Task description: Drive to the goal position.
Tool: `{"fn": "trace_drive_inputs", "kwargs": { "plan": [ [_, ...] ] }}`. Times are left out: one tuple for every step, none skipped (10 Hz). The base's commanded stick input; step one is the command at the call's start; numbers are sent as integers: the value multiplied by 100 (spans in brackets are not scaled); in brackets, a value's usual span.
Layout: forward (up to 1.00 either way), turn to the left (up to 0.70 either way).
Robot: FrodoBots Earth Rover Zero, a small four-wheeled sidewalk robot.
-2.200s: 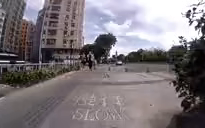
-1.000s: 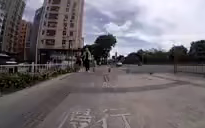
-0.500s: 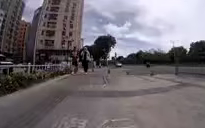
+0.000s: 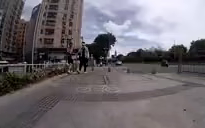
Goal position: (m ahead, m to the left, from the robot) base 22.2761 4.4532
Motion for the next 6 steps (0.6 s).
{"fn": "trace_drive_inputs", "kwargs": {
  "plan": [
    [45, 0],
    [45, 0],
    [45, 0],
    [70, 0],
    [70, 0],
    [70, 0]
  ]
}}
